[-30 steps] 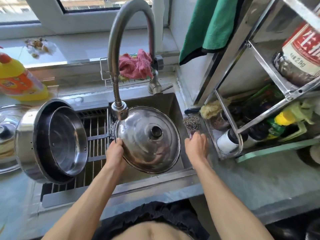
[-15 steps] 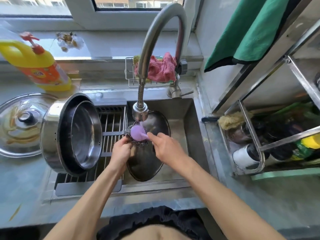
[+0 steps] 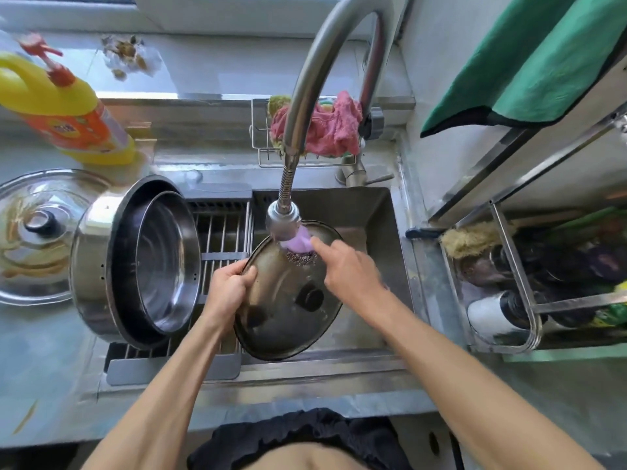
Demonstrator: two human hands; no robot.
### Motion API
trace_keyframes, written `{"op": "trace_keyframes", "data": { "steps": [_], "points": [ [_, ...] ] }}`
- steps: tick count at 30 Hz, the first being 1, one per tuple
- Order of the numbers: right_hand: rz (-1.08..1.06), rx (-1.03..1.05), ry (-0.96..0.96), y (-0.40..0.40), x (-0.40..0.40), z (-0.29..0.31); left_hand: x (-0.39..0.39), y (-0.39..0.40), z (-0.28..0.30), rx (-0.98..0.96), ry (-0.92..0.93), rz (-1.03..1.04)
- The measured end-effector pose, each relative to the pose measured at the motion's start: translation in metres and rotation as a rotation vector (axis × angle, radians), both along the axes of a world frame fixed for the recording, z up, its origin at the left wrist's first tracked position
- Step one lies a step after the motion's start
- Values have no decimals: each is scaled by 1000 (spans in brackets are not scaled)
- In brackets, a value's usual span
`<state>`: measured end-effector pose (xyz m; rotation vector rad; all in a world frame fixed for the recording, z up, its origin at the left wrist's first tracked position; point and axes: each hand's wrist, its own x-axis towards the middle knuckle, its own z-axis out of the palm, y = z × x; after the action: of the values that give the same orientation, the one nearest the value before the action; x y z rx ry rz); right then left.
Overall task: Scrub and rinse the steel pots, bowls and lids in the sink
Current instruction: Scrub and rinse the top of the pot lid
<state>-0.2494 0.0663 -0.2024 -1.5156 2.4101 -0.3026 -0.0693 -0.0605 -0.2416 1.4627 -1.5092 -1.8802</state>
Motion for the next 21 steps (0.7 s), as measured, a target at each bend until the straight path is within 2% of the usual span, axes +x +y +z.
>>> {"op": "trace_keyframes", "data": {
  "steps": [4,12,17,21],
  "points": [
    [-235,127,-119,-15,-38,-12,11,-7,0,102,89,96],
    [-544,125,-354,14,-49,-60,21,-13,3,320,228,347],
    [-583,152,-381,48,-27,-72,14,-9,0,458,300,534],
    [-494,125,-269,76,10,-64,1,-5,4,468,328,635]
  ]
}}
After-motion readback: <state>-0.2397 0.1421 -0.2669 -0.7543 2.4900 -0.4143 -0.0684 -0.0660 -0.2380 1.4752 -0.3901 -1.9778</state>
